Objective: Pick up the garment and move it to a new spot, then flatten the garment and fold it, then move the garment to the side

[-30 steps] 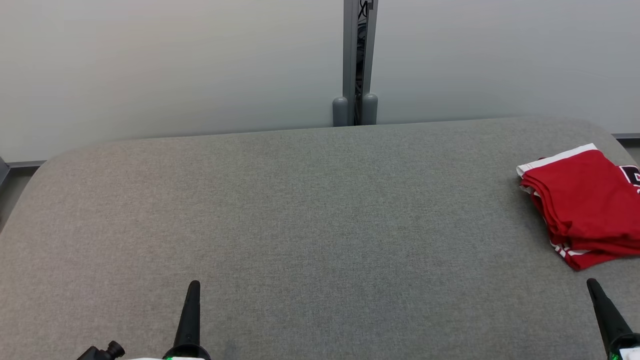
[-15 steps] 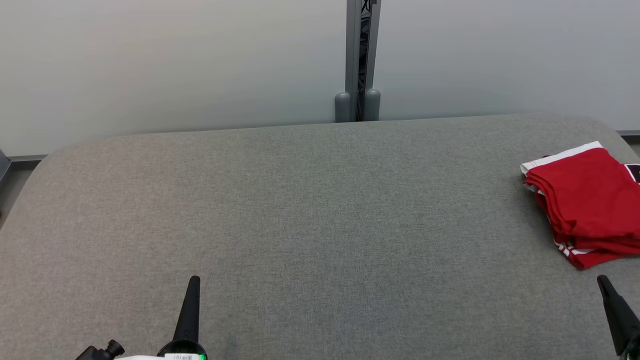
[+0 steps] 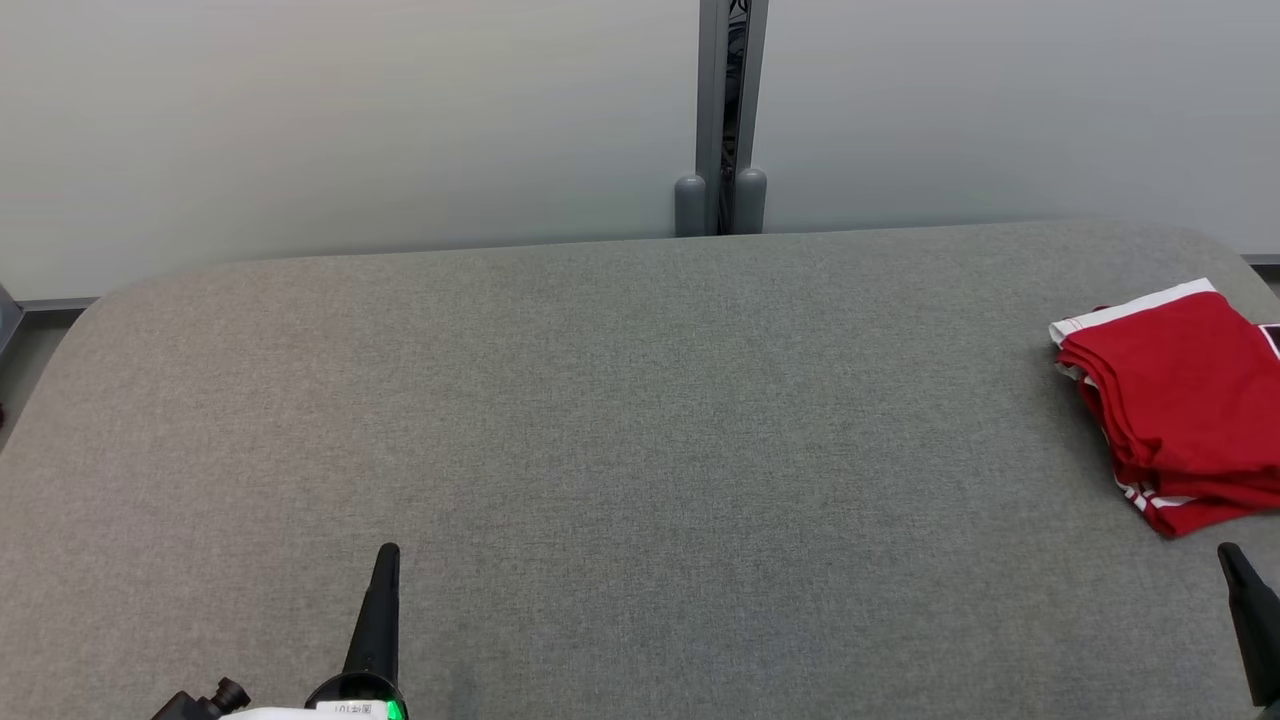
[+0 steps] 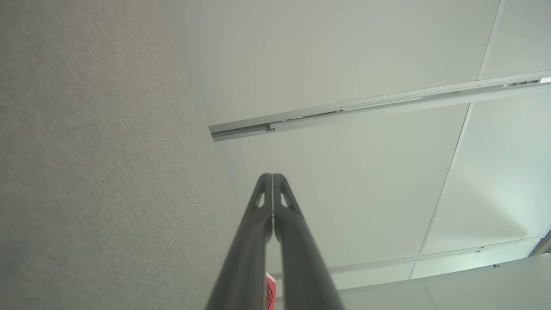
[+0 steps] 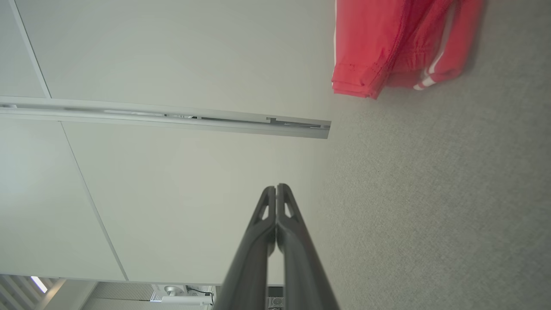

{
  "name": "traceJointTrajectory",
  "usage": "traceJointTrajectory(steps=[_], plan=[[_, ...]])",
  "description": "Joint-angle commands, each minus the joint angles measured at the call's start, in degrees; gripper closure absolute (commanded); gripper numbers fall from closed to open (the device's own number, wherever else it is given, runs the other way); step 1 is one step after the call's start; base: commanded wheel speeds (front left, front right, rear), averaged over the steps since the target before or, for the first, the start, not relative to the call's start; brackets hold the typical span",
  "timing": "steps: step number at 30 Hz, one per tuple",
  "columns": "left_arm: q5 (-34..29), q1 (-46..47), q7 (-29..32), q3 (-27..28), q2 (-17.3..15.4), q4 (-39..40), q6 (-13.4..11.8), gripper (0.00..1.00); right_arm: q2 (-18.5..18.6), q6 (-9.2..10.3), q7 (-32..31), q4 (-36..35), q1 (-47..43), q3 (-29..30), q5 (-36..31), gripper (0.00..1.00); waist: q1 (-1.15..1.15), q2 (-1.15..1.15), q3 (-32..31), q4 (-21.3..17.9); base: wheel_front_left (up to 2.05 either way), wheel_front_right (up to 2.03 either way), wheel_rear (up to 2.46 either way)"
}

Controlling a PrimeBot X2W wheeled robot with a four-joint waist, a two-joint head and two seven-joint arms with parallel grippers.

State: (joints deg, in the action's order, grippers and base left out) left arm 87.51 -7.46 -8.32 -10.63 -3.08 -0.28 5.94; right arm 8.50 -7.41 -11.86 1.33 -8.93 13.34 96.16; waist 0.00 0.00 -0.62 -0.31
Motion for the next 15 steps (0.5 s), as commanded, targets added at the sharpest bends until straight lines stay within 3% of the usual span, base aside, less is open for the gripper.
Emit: traceJointTrajectory(steps=[1,15], plan=[[1.0,1.1,0.1,0.0,-0.4,0.4,0.3,1.00,0.5,-0.14,-0.6,-0.4,-0.6,0.5,1.1,1.00,0.00,0.00,0.1,0.0,0.00,0.00,0.00],[4.7,1.1,0.6,-0.1,-0.4,0.9,1.0,1.00,0.4,-0.14,-2.3,-0.7,-0.7,2.1,5.2,1.00,0.00,0.00,0.6,0.3,0.00,0.00,0.00]])
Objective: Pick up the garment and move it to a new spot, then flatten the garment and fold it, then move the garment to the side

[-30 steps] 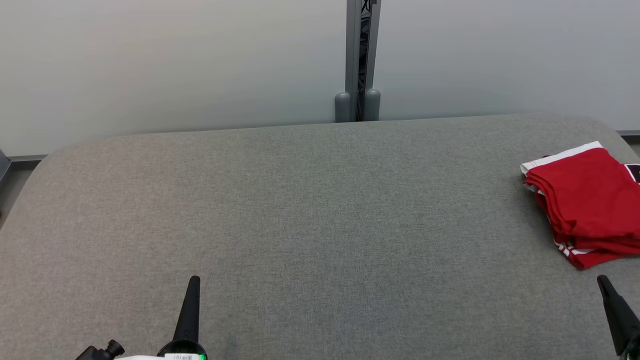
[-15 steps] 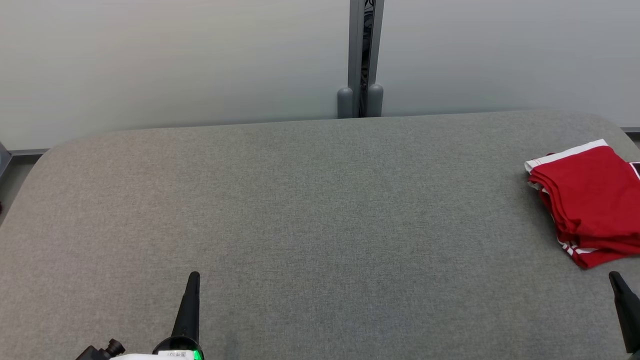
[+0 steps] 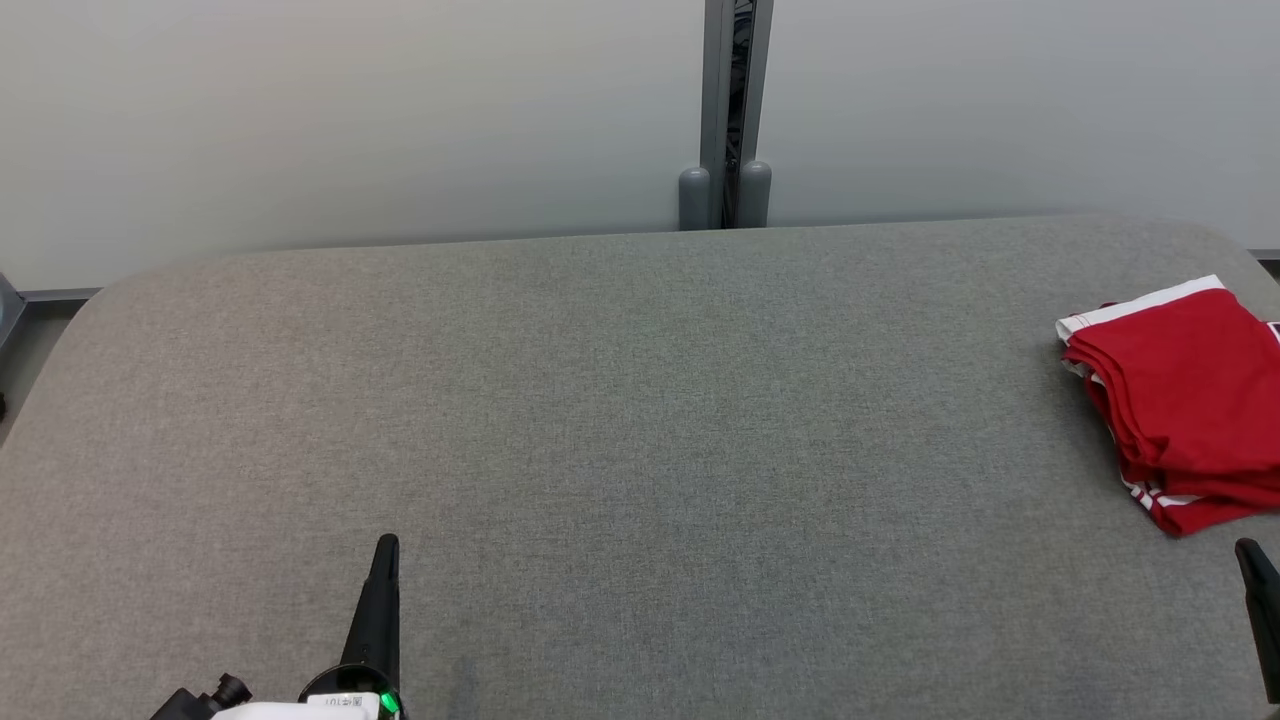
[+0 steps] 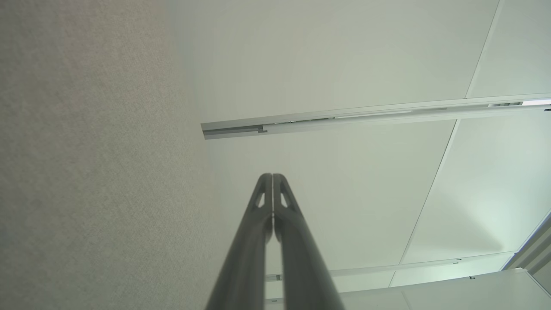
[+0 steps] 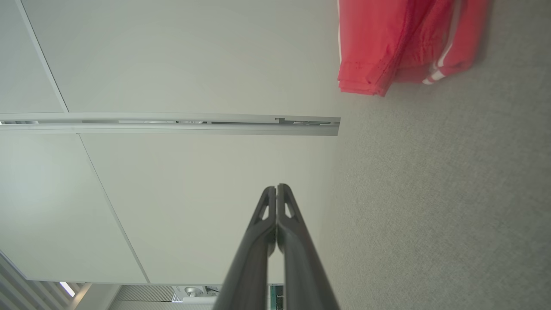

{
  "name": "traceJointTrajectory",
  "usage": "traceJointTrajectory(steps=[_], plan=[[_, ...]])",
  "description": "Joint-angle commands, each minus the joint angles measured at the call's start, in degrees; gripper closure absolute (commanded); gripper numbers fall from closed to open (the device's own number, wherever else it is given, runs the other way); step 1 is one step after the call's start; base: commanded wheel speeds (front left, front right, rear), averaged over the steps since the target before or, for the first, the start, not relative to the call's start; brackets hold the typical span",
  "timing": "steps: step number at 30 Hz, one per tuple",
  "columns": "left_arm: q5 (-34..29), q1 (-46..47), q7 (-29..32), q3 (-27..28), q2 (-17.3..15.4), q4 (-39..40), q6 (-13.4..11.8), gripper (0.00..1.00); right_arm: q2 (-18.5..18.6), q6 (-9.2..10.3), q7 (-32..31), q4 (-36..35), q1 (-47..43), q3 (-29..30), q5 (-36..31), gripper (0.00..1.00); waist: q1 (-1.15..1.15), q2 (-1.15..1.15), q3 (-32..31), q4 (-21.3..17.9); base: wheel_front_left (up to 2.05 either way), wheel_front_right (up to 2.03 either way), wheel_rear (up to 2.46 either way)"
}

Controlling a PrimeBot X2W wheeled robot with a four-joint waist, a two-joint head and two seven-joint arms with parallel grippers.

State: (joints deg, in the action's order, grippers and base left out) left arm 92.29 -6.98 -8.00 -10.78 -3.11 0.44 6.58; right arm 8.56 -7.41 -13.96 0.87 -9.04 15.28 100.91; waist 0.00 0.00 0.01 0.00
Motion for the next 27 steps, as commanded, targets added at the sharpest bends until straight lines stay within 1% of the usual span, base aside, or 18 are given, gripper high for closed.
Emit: traceJointTrajectory(steps=[1,27], plan=[[-0.1,0.6,0.3,0.1,-0.4,0.2,0.4,1.00,0.3,-0.14,-0.3,-0.2,-0.6,0.2,0.4,1.00,0.00,0.00,0.0,0.0,0.00,0.00,0.00],[-0.1,0.6,0.3,0.2,-0.3,0.2,0.4,1.00,-0.3,-0.14,-0.9,0.0,-0.3,0.8,-0.4,1.00,0.00,0.00,0.0,0.0,0.00,0.00,0.00]])
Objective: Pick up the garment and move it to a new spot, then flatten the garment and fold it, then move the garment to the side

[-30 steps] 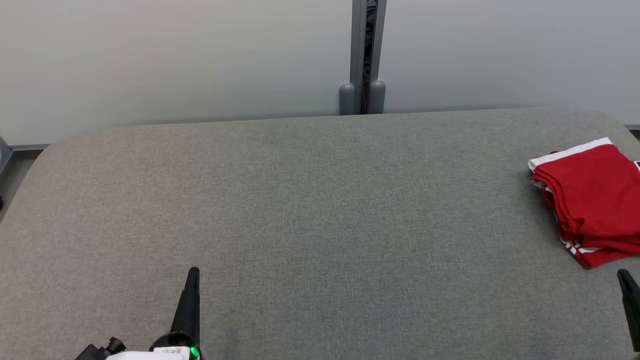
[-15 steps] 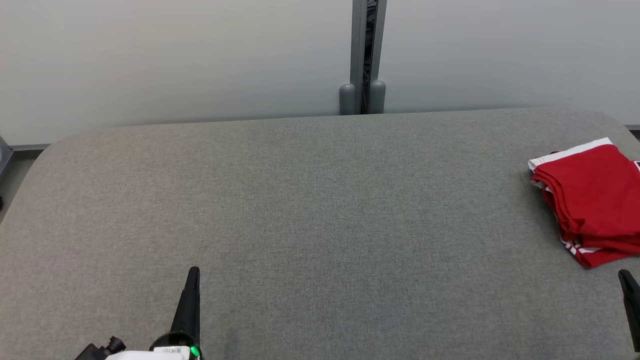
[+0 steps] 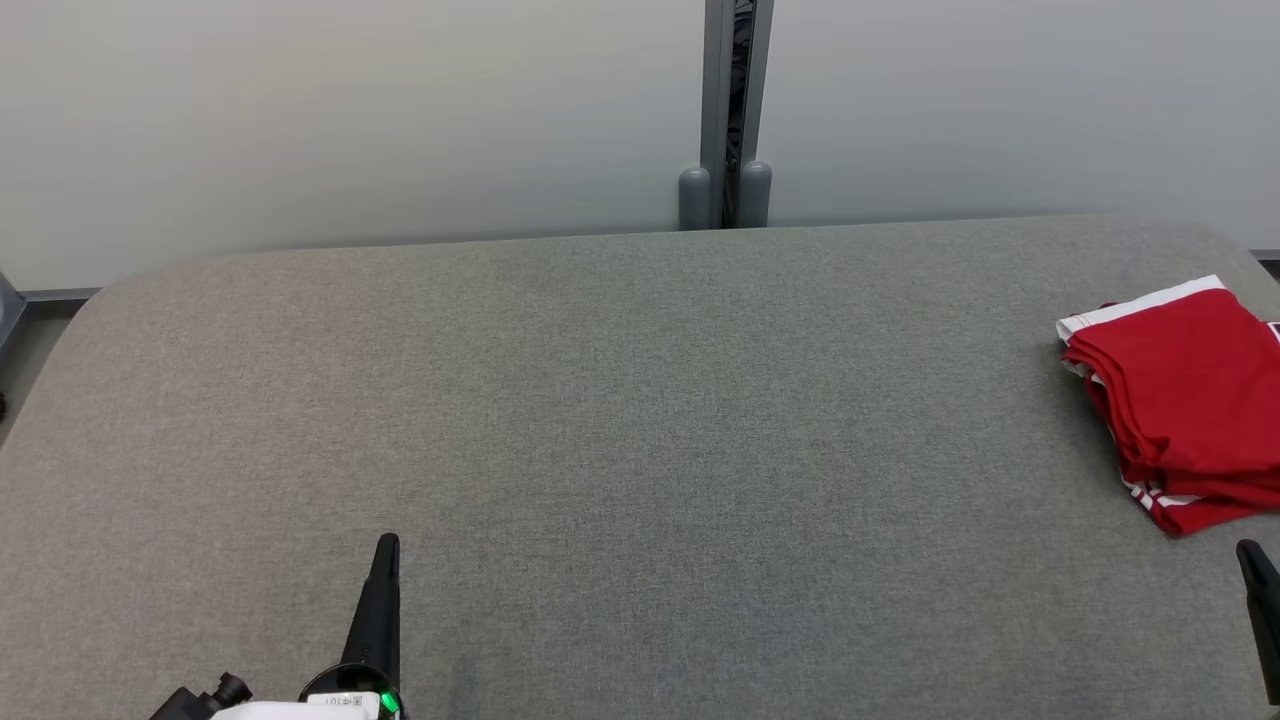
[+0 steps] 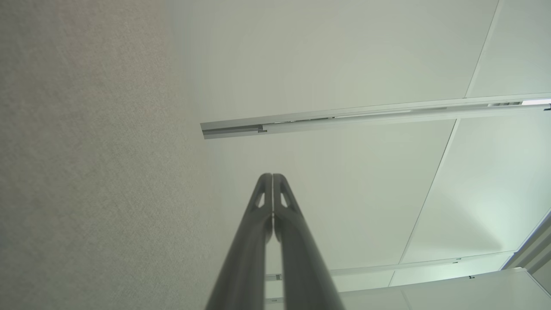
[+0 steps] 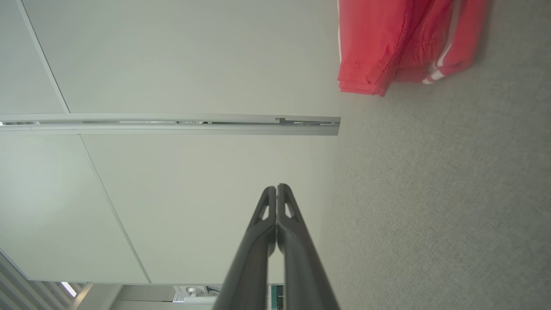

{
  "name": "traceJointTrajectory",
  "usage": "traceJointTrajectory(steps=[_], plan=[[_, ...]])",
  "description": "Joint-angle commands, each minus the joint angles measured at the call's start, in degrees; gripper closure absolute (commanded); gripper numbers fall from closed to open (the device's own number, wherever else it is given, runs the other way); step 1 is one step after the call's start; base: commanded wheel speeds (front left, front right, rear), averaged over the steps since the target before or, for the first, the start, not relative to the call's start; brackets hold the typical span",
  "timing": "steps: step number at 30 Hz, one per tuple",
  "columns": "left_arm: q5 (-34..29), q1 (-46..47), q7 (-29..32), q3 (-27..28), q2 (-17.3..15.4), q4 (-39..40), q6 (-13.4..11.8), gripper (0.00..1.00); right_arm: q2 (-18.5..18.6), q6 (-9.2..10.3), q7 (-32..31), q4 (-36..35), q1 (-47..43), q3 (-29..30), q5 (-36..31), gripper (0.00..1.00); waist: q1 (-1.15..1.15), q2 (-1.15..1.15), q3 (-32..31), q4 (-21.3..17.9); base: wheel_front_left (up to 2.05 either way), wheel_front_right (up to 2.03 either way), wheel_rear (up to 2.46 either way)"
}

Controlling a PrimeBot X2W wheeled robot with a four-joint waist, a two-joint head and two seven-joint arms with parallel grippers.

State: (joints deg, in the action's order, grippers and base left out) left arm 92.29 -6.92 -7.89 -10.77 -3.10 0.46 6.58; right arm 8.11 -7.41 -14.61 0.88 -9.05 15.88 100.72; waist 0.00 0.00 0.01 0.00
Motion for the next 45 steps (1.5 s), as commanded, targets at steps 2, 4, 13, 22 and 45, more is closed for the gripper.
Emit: traceJointTrajectory(steps=[2,4,13,22,45], plan=[[-0.1,0.5,0.2,0.2,-0.3,0.2,0.4,1.00,0.1,-0.14,-0.3,0.0,-0.3,0.2,-0.3,1.00,0.00,0.00,0.0,0.0,0.00,0.00,0.00],[-0.1,0.5,0.1,0.2,-0.3,0.2,0.4,1.00,0.1,-0.14,-0.4,0.0,-0.2,0.3,-0.3,1.00,0.00,0.00,0.0,0.0,0.00,0.00,0.00],[-0.2,0.5,0.2,0.2,-0.3,0.2,0.4,1.00,-0.1,-0.14,-0.6,0.1,-0.1,0.5,-0.4,1.00,0.00,0.00,0.0,0.0,0.00,0.00,0.00],[-0.2,0.5,0.2,0.2,-0.3,0.2,0.4,1.00,-0.2,-0.14,-0.6,0.1,-0.1,0.6,-0.5,1.00,0.00,0.00,0.0,0.0,0.00,0.00,0.00],[-0.2,0.5,0.2,0.3,-0.2,0.2,0.4,1.00,-0.6,-0.14,-1.1,0.2,0.1,1.0,-0.9,1.00,0.00,0.00,0.0,0.0,0.00,0.00,0.00]])
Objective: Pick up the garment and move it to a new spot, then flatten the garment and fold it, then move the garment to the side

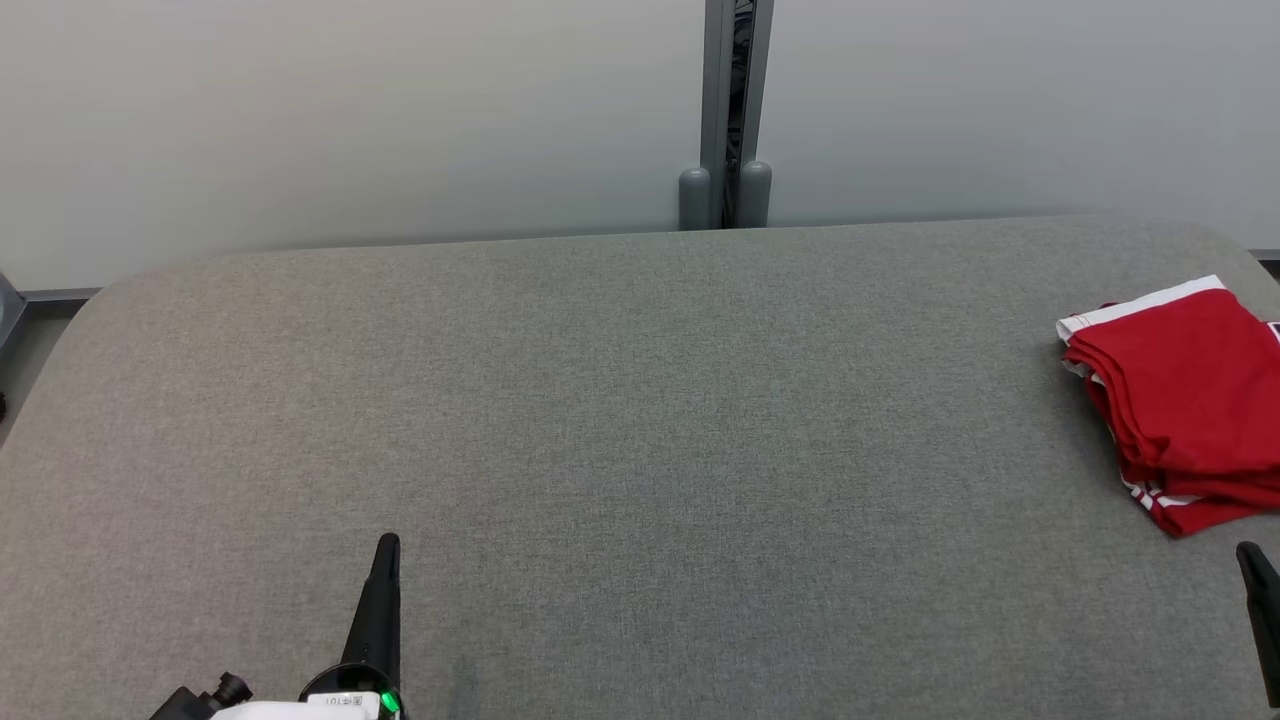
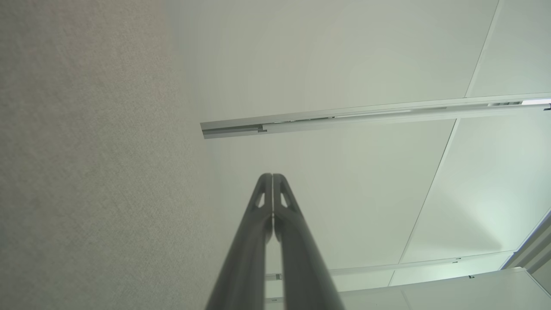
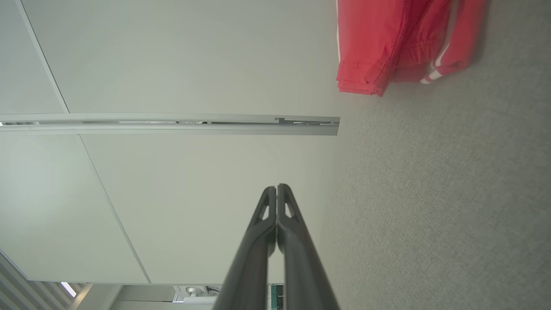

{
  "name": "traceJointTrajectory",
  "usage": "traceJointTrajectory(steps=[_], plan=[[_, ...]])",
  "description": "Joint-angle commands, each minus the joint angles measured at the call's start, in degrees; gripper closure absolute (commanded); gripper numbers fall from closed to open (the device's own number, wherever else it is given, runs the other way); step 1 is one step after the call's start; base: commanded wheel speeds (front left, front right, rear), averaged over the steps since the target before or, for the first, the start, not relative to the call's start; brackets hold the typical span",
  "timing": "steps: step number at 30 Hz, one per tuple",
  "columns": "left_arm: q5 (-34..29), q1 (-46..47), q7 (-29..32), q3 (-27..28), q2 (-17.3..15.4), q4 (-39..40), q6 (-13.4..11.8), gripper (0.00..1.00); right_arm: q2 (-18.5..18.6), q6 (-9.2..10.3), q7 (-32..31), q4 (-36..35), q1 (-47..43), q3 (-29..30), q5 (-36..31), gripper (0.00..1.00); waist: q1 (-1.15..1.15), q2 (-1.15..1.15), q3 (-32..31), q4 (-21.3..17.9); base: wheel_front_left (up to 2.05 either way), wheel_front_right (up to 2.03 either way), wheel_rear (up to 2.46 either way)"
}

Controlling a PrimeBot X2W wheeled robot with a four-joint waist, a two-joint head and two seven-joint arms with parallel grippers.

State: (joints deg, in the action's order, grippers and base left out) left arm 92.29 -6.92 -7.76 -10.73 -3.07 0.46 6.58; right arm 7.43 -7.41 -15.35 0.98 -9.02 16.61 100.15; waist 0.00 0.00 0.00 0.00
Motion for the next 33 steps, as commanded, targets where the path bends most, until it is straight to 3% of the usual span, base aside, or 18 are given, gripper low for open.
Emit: traceJointTrajectory(steps=[1,33], plan=[[-0.3,0.5,0.1,0.2,-0.2,0.2,0.4,1.00,0.1,-0.14,-0.4,0.1,0.1,0.3,-0.3,1.00,0.00,0.00,0.0,0.0,0.00,0.00,0.00],[-0.3,0.5,0.2,0.3,-0.2,0.2,0.4,1.00,-0.4,-0.14,-1.0,0.2,0.3,0.8,-0.8,1.00,0.00,0.00,0.0,0.0,0.00,0.00,0.00]])
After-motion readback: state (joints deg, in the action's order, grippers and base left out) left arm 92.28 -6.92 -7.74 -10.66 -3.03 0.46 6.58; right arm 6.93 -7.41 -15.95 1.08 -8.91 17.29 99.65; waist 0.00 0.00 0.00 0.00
